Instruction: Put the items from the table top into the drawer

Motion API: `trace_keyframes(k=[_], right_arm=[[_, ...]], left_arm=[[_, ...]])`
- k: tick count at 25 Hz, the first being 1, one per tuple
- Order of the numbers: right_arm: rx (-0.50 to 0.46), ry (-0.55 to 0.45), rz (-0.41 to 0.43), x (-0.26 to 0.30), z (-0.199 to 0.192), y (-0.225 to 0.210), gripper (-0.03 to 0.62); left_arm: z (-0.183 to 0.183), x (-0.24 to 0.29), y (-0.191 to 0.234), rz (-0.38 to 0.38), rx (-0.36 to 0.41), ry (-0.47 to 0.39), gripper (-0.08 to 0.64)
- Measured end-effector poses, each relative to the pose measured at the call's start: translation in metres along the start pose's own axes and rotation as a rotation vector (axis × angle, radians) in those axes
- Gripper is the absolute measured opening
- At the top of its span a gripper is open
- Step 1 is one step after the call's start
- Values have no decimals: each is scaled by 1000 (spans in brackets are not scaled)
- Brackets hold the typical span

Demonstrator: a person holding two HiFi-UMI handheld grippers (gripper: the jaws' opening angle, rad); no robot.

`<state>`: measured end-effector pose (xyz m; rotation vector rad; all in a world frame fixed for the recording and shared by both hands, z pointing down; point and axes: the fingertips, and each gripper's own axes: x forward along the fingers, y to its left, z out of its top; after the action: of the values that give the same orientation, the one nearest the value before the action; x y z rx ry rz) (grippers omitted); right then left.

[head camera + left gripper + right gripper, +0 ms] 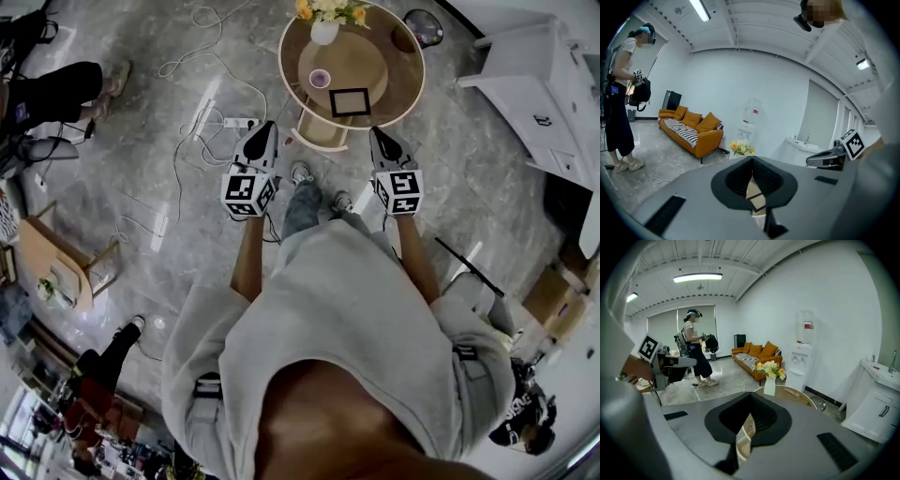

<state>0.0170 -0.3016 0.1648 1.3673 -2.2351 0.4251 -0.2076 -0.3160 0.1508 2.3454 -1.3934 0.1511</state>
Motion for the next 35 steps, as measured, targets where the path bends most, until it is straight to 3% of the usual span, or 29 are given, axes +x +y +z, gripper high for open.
trace_keyframes(k=[6,12,24,30,35], right_arm=[[4,34,-8,15,-9,-1,23],[18,32,-11,11,-30,-8,23],[61,16,6,-11,-144,-37,23],[57,-5,23,18,-197,-35,23],[43,-74,42,65,-231,-33,23]], left_arm=[[-9,8,24,4,-1,22,15],[-34,0,19,24,0,51,15],[-135,0,-39,47,25,83,15],[-192,18,-27,50,42,74,15],[-243,45,8,63,78,40,15]])
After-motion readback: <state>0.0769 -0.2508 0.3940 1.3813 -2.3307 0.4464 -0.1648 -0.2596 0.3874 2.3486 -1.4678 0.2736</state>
